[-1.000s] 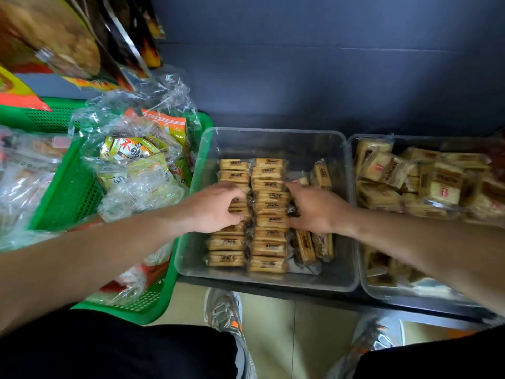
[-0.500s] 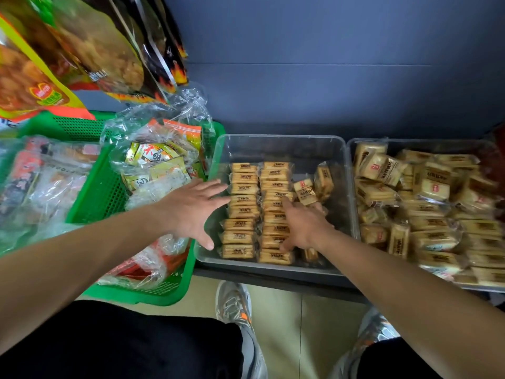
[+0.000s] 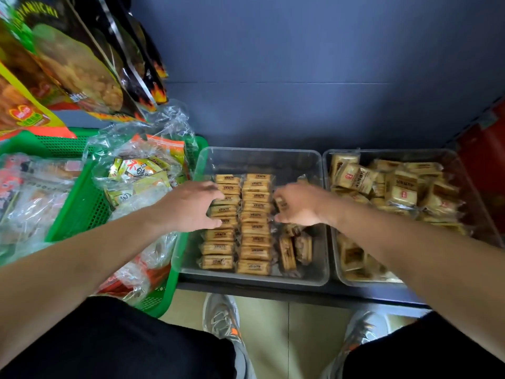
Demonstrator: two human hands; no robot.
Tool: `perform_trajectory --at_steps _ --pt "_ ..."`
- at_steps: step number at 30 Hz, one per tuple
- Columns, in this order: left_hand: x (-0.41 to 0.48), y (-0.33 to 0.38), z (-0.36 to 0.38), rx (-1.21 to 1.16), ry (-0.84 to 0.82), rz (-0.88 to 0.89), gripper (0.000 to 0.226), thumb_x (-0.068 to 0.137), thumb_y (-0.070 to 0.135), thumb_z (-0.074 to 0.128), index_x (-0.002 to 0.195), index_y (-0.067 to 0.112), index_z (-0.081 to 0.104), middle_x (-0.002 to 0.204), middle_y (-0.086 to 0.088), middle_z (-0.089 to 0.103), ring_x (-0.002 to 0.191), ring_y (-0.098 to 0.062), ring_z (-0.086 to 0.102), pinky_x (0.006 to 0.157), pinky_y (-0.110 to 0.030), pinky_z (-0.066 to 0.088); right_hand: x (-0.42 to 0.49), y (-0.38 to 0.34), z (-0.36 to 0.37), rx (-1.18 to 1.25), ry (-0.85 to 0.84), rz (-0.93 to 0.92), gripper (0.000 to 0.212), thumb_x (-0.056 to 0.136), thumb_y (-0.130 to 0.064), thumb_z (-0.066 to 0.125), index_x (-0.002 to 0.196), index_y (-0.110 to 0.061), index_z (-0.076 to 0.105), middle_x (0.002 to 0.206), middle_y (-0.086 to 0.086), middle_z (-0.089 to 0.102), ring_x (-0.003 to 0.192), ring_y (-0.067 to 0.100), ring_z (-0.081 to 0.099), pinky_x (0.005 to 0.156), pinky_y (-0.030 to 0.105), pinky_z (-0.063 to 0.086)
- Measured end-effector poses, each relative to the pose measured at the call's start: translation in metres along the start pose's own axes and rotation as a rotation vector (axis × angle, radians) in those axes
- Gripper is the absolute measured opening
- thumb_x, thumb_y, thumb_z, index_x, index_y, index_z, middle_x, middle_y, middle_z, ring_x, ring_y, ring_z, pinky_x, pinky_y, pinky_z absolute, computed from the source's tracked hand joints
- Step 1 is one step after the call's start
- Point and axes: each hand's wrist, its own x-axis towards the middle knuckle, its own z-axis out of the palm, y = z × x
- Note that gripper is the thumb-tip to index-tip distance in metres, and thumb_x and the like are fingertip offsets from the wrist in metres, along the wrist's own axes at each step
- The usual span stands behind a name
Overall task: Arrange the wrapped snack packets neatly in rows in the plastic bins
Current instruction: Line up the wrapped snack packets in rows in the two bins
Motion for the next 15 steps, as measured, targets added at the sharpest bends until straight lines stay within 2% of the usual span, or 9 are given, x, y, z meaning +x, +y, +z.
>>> perform_trajectory --at_steps 3,7,10,13,15 --pt "0.008 0.033 -0.016 -0.035 0.048 0.033 0.062 0.093 0.055 0.062 0.147 0.028 0.046 0.155 0.004 0.041 0.14 -0.02 0.042 0.115 -0.042 0.038 -0.031 0.023 -0.042 -0.033 0.097 0.038 0.052 0.094 -0.043 0.066 0.141 -0.023 0.054 0.135 -0.002 0.061 0.119 0.021 0.058 0.097 0.037 0.048" --pt "0.035 0.084 -0.024 -0.061 0.032 0.055 0.062 0.094 0.053 0.062 0.148 0.029 0.044 0.154 0.0 0.044 0.138 -0.024 0.046 0.111 -0.046 0.042 -0.057 0.06 -0.054 0.091 0.193 0.11 0.05 0.094 -0.039 0.069 0.137 -0.019 0.057 0.132 0.0 0.064 0.115 0.018 0.061 0.098 0.034 0.05" --pt "0.071 0.111 -0.012 -0.189 0.029 0.007 0.065 0.095 0.046 0.065 0.151 0.025 0.04 0.154 -0.003 0.046 0.136 -0.026 0.049 0.112 -0.045 0.043 -0.058 0.074 -0.051 0.136 0.149 0.143 0.048 0.094 -0.037 0.07 0.137 -0.018 0.058 0.128 0.0 0.065 0.11 0.017 0.061 0.092 0.031 0.05" --pt "0.11 0.128 0.006 -0.421 0.04 -0.092 0.064 0.1 0.042 0.058 0.155 0.022 0.033 0.156 -0.007 0.045 0.138 -0.029 0.048 0.112 -0.043 0.041 -0.056 0.087 -0.043 0.111 0.066 0.141 0.05 0.094 -0.041 0.068 0.138 -0.021 0.057 0.129 -0.003 0.063 0.113 0.016 0.06 0.099 0.035 0.05" --pt "0.129 0.138 0.013 -0.581 0.033 -0.144 0.06 0.103 0.041 0.052 0.156 0.023 0.03 0.151 -0.01 0.05 0.128 -0.028 0.056 0.106 -0.039 0.047 -0.055 0.096 -0.039 0.138 0.035 0.134 0.049 0.093 -0.041 0.069 0.136 -0.022 0.058 0.129 -0.004 0.062 0.117 0.016 0.059 0.103 0.038 0.049"
